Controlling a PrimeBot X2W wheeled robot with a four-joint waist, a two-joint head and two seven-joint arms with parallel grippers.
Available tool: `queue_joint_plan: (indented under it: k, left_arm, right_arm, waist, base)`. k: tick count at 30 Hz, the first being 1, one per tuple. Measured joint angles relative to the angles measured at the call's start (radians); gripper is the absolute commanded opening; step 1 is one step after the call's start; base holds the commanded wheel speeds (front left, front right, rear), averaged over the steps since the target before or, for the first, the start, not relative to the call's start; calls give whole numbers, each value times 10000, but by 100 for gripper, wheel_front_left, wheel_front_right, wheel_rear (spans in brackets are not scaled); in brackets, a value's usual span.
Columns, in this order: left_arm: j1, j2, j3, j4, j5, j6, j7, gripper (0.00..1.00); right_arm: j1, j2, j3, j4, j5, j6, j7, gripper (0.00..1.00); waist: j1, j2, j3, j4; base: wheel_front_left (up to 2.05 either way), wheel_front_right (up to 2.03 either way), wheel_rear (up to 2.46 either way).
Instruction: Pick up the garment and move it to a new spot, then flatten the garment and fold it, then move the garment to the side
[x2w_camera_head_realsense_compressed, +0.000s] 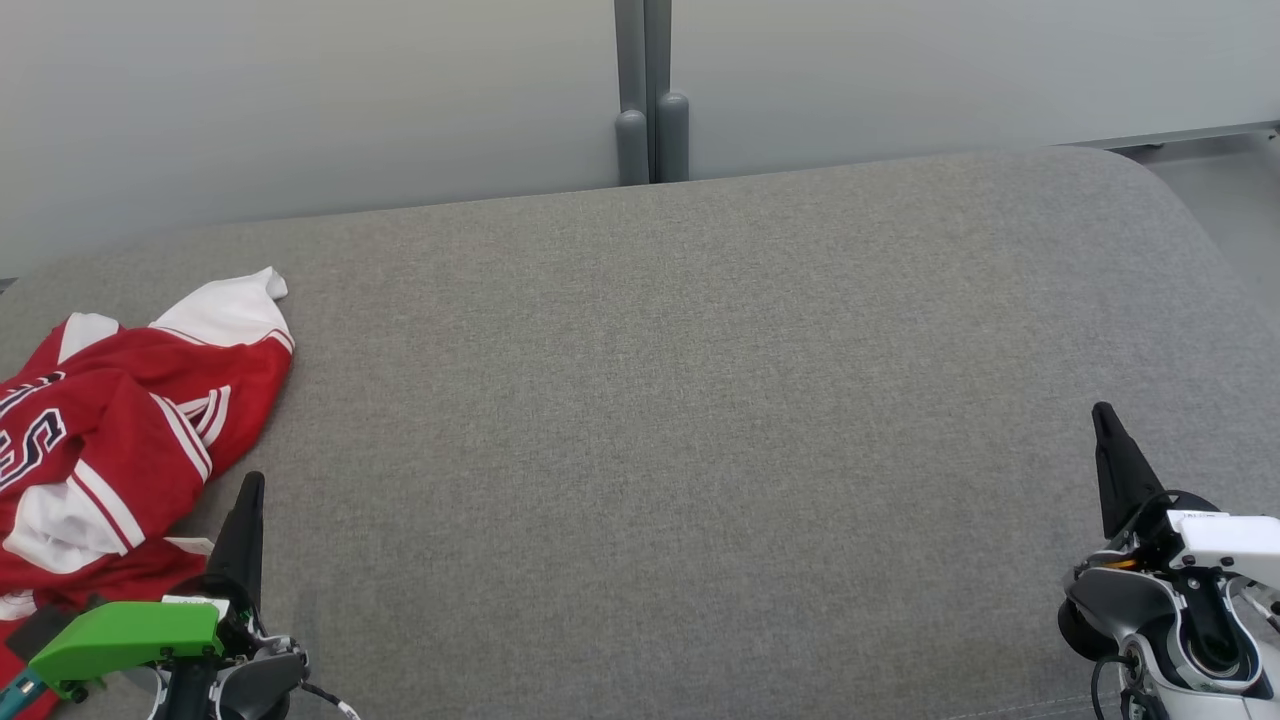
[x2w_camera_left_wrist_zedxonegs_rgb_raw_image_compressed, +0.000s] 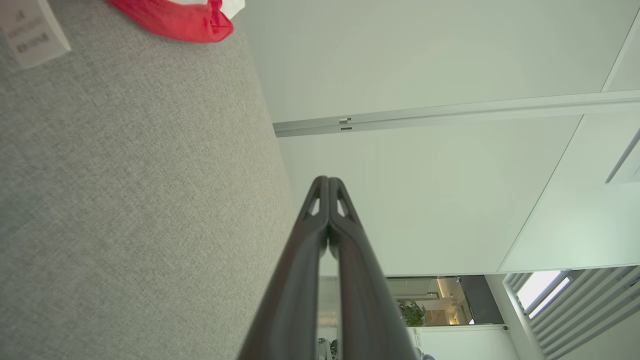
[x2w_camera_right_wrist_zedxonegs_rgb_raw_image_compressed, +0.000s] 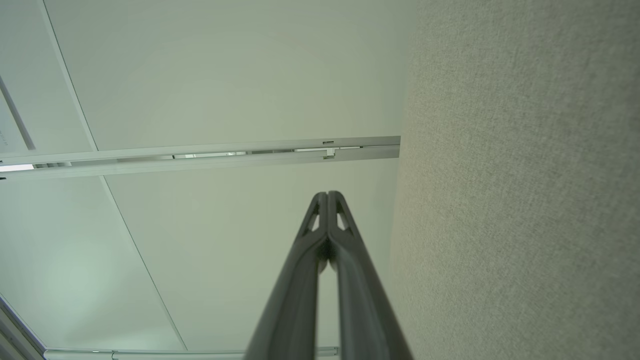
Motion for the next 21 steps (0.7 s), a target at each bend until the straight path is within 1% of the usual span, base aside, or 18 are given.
queue_joint_plan:
  k: [21]
  left_arm:
    - [0,0,0,0,0,0,0,0]
  right_arm:
    - [0,0,0,0,0,0,0,0]
  waist:
    - [0,0,0,0]
  base:
    - [0,0,0]
